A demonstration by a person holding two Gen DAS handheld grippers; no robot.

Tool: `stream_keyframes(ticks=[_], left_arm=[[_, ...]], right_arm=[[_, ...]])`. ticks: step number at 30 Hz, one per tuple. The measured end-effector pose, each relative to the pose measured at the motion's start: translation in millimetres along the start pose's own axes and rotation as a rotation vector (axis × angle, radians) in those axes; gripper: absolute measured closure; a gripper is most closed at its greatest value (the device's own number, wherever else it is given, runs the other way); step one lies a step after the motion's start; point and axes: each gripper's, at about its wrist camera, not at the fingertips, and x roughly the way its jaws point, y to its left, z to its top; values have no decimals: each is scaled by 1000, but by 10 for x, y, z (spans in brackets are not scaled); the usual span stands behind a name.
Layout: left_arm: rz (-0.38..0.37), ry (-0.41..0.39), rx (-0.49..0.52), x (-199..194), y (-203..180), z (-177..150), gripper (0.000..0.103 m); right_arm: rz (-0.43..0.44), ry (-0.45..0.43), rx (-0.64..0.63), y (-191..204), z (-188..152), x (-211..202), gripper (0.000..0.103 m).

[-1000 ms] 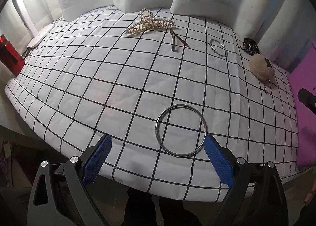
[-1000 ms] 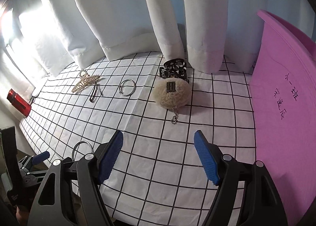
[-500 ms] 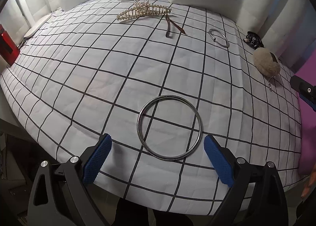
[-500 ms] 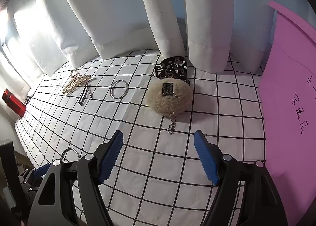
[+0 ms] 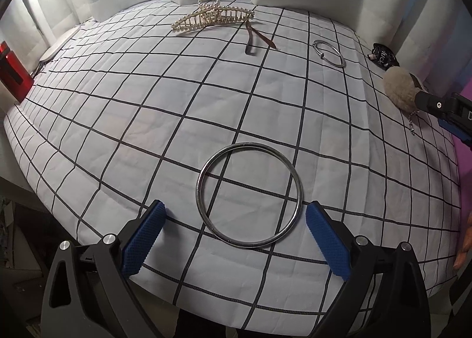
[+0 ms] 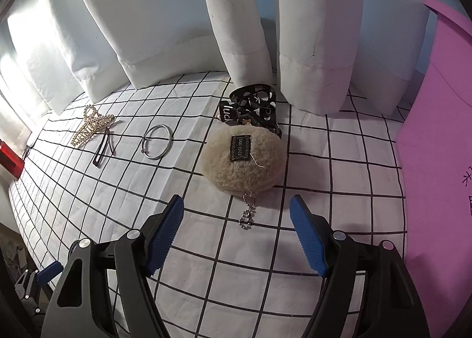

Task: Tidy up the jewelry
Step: 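Close the right tool on the beige pompom keychain while the left tool approaches the silver bangle, then grasp the large silver bangle with the left tool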

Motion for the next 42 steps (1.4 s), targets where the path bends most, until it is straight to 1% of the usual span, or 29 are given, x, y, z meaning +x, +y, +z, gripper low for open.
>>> stream_keyframes(ticks=[7,19,24,31,34,35,37,38,42], left_arm=[[7,-7,-4,10,11,-1,6],[11,-15,-14,37,17,32,6],[14,-29,-19,47,13,47,6],[6,-49,-10,24,24,-9,7],[5,-55,-6,7,16,-20,10],[3,-58,-2,-1,11,-23,13],[-4,-68,11,-28,-11,-22,22],[-8,-74,17,-42,-21,-13,32],[-15,-72,20,-35,-23,11,33]], right_arm=[[-9,18,3,-5,125,195,32],[-51,55,1,50,262,534,32],[-72,40,-13,96,316,604,31],[-56,14,-19,130,335,652,32],[-46,6,-18,113,313,633,34],[-44,4,-19,108,307,630,34],[-38,-1,-18,75,284,591,36],[-35,-3,-15,70,281,590,37],[-18,-11,-10,26,231,508,39]])
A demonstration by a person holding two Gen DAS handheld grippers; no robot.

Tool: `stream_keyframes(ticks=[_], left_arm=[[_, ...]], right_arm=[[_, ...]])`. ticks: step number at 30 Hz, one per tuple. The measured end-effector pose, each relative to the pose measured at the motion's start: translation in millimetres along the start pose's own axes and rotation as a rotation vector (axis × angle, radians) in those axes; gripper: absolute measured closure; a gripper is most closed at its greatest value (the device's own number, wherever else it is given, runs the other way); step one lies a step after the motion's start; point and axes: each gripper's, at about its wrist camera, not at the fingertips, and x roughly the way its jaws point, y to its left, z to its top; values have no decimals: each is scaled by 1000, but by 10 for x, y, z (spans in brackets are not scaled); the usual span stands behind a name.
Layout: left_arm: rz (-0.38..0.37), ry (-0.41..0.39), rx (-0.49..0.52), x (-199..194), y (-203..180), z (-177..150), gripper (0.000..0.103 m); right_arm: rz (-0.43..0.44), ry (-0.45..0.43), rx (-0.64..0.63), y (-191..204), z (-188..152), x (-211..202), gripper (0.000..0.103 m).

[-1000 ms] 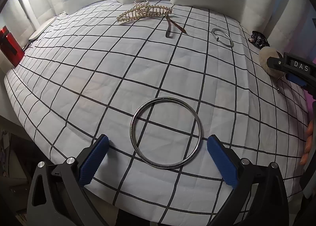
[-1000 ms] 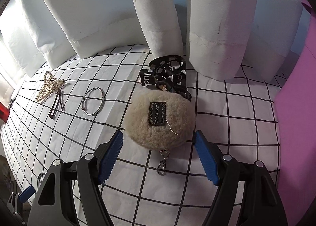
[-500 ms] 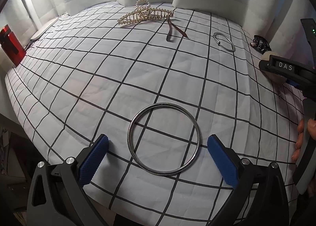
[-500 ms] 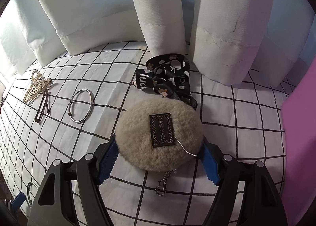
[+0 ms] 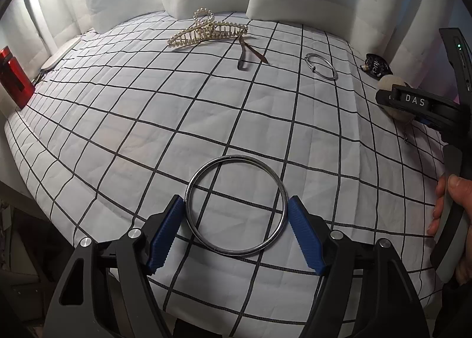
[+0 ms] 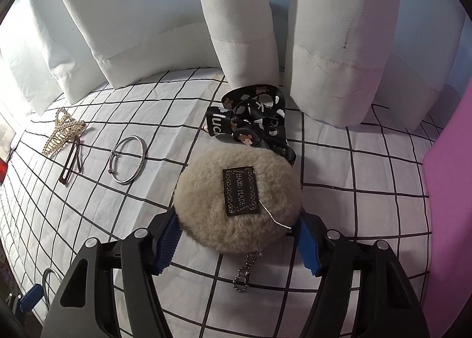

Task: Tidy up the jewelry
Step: 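Grasp the large silver bangle with the left tool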

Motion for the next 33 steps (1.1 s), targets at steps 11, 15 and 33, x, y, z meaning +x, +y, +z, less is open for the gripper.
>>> stream_keyframes(ticks=[11,15,33], left_arm=[[-20,-4,5,-55,21,90,33],[-25,-18,19,-109,7,158,33],[-67,-135,120,-640,-53,598,33]], right_arm=[[45,-28,18,-3,-87,-240,39],[54,-25,18,7,-161,-377,39],[70,-92,60,155,-210,-1248,39]])
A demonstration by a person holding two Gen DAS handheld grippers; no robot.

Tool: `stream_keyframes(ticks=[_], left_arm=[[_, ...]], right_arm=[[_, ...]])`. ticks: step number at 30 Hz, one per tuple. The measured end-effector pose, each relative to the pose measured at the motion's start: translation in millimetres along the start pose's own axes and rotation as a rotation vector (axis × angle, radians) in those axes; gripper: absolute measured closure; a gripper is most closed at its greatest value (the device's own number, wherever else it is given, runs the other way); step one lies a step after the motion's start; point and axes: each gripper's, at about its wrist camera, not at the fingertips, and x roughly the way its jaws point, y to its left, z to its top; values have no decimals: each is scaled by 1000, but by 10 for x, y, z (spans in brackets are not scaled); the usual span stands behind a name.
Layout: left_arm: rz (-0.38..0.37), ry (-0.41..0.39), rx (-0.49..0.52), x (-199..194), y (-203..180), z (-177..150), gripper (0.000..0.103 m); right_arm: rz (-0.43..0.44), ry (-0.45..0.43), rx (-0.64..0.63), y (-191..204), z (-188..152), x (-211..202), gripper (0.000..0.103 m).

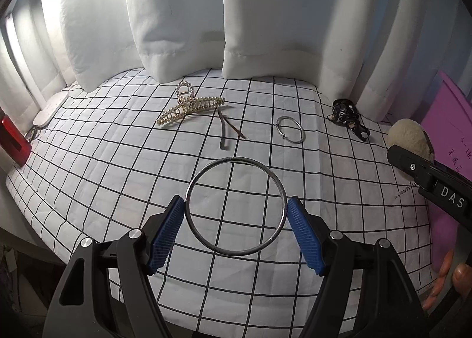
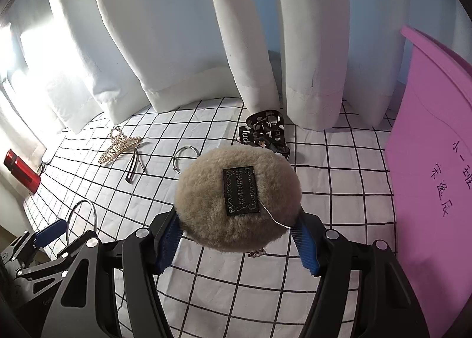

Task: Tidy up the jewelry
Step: 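Grasp the large silver bangle with the left tool, then carry the bangle in the left tool while the right tool carries the pompom to the tub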

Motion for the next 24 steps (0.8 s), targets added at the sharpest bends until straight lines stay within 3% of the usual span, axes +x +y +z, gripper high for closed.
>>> stream_keyframes(ticks=[24], left_arm=[[-173,-213,220,-857,-582,677,33]], right_arm=[[-103,-257,104,-124,100,-1500,39]])
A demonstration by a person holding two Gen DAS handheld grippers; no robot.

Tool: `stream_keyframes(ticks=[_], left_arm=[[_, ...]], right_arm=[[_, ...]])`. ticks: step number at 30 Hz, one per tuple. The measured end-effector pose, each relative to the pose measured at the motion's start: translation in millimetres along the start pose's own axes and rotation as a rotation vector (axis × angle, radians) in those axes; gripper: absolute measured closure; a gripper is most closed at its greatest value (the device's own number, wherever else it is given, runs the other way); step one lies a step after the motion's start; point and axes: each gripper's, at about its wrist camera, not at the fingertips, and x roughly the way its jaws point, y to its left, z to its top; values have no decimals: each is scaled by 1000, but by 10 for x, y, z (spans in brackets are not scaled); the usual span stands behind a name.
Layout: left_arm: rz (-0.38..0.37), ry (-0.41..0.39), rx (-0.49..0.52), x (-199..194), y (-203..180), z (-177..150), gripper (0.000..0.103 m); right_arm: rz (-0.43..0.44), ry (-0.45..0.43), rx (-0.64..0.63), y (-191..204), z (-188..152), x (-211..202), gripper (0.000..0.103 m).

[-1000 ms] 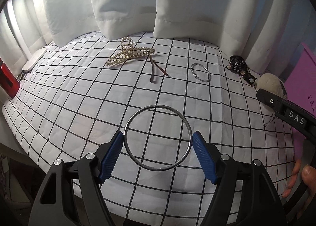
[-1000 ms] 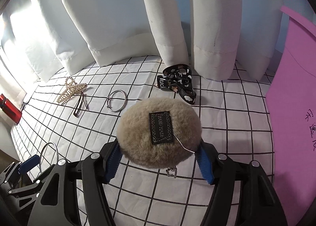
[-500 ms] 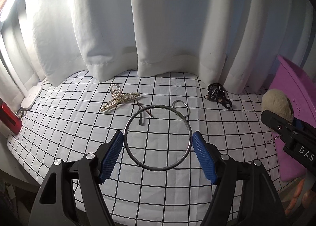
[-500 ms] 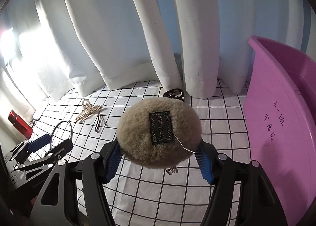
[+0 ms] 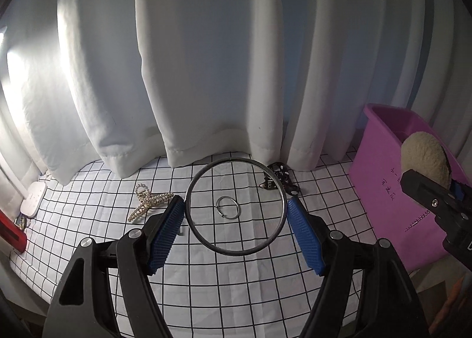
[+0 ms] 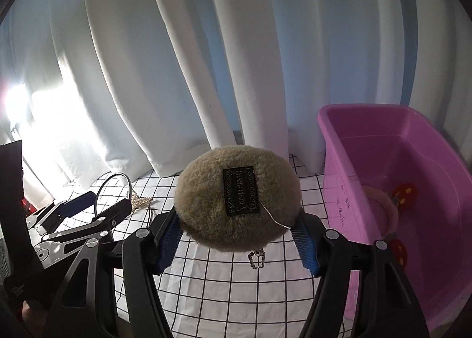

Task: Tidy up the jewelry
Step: 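Carry the bangle in the left tool while the right tool carries the pompom to the tub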

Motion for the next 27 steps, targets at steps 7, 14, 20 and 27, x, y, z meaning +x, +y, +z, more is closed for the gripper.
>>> stream_keyframes(ticks=[7,14,20,27], left_arm=[[-95,-41,67,-73,-418,239,33],[-217,-51,141,-87,-1031,417,33],[-303,-57,212,-100,-1645,512,33],[-353,-46,286,2,-2319,613,33]], right_arm=[[-97,-69,57,-398,52,-416,39],[-226,-116,145,-1007,22,-824,39],[-301,-133,216,-1519,-61,-1052,39],[-317,-115,277,-1979,-111,-1057,39]])
